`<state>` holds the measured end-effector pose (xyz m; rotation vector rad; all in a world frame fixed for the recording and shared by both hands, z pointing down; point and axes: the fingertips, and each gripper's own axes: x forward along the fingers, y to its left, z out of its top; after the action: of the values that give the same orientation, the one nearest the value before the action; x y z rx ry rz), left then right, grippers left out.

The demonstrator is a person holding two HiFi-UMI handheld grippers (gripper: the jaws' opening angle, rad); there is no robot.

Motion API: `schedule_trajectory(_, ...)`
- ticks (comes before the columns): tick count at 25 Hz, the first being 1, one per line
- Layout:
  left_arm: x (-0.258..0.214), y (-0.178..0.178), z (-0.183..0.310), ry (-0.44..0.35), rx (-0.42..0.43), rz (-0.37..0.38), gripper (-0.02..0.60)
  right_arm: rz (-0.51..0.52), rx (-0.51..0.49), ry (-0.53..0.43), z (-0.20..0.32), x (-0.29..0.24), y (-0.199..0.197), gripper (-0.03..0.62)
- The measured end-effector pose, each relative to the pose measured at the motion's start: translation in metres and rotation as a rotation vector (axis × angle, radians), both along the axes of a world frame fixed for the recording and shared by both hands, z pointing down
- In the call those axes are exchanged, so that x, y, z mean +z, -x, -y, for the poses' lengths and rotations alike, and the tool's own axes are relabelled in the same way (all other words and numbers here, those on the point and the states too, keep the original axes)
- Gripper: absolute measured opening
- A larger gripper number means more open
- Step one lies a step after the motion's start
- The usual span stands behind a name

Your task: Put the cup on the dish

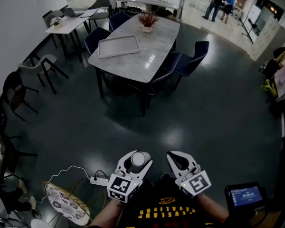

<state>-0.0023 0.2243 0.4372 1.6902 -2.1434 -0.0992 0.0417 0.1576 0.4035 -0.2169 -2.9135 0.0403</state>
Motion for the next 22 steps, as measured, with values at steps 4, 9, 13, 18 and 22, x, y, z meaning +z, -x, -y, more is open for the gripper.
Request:
schedule_trajectory(4,0.002,0.023,0.003,0.008,-0.012,-0.010,0.256,-0.008,-0.032,0.015,-0.002,0.004,0.029,0.003)
schedule_trajectory(9,0.002,0.059,0.019,0.029,-0.043,0.006,0.256,0.001,-0.066,0.058,0.013,0.011,0.071,0.005)
schedule_trajectory(13,0.013,0.091,0.036,0.072,-0.077,0.014,0.256,0.015,-0.115,0.089,0.033,0.020,0.114,0.004)
schedule_trajectory(18,0.014,0.138,0.068,0.114,-0.129,0.025,0.256,0.028,-0.167,0.122,0.070,0.016,0.167,0.003)
schedule_trajectory(22,0.013,0.174,0.101,0.138,-0.164,0.031,0.256,0.029,-0.198,0.146,0.107,0.016,0.205,0.004)
